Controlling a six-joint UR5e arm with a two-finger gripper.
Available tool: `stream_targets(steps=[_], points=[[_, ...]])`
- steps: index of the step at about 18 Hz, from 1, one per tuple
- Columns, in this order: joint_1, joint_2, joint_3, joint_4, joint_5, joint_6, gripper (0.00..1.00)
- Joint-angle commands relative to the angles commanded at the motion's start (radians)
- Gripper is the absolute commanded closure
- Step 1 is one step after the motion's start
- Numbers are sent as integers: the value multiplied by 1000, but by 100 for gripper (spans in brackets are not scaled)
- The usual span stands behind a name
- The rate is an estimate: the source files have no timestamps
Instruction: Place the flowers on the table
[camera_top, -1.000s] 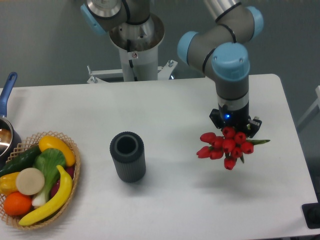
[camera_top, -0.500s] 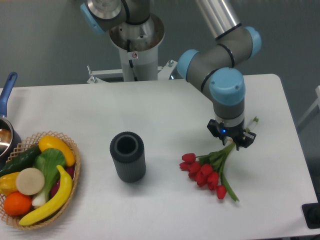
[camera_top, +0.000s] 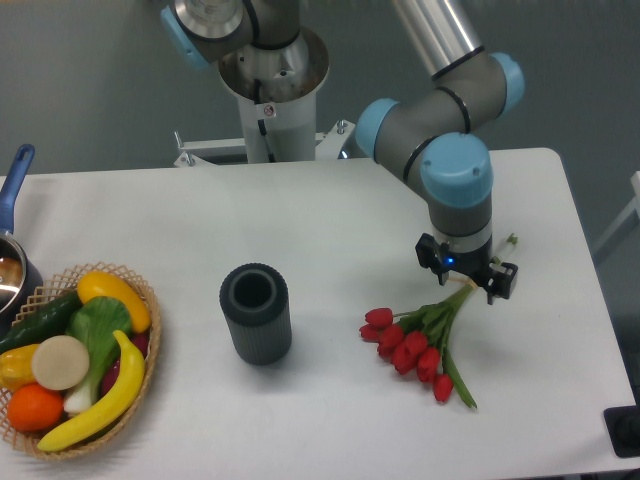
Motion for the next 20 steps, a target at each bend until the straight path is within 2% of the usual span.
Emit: stream_targets(steps=[1,3,4,8,11,15,17,20], points=[[12,17,3,-11,-14,12,0],[60,66,-15,-47,-22,146,0],[84,100,-21,-99,-29,249,0],[166,179,-11,-228,-81,311,0],[238,224,17,-337,-120,452,0],[298,236,107,-494,-167,544,0],[331,238,133,-557,-189,589,0],[380,244,138,-569,-242,676,0]])
